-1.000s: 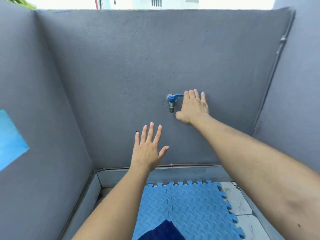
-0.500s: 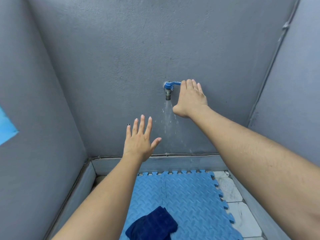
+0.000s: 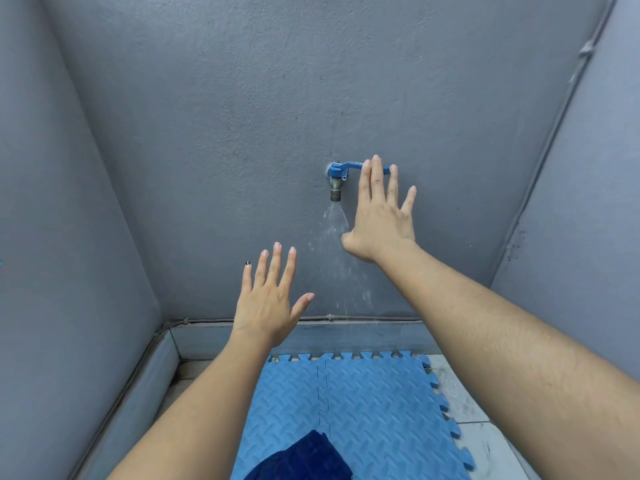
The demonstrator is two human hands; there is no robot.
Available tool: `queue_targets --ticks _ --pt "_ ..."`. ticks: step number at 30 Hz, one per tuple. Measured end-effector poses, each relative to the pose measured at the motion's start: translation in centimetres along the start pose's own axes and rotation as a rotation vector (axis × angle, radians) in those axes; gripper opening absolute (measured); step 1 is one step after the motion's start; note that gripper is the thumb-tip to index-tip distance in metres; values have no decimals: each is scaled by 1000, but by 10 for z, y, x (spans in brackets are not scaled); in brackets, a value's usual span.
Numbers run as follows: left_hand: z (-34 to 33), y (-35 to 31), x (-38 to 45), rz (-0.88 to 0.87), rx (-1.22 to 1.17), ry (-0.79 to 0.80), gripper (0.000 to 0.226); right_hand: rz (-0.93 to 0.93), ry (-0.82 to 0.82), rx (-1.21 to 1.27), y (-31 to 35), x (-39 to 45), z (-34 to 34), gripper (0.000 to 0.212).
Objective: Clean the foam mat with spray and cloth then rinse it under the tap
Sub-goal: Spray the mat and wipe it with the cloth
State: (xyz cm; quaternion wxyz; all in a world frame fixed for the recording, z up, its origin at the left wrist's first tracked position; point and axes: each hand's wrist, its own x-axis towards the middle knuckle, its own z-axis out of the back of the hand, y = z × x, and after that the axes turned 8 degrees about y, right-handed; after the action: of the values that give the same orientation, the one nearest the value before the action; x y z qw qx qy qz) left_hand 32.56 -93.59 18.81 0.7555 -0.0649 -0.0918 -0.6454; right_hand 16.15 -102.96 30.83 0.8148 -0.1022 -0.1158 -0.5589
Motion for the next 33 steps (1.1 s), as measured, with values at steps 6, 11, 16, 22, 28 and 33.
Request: queue_targets --ticks 6,11,16,22,28,33 --pt "-16 7 3 4 -15 -28 83 8 -63 -25 -4 5 -10 121" --pt "-11 7 9 -7 -18 -56 83 8 -50 -28 -17 23 -11 132" --pt "-14 9 5 37 -60 -49 81 80 -54 92 -21 23 -10 131" --pt "-114 -14 -89 28 -266 178 76 104 144 337 -55 -114 -163 82" --pt "-243 -28 -214 -168 -175 635 74 -259 586 209 -130 -313 -346 101" --pt "-278 -56 -181 -141 -230 518 65 -256 434 174 -132 -324 -364 69"
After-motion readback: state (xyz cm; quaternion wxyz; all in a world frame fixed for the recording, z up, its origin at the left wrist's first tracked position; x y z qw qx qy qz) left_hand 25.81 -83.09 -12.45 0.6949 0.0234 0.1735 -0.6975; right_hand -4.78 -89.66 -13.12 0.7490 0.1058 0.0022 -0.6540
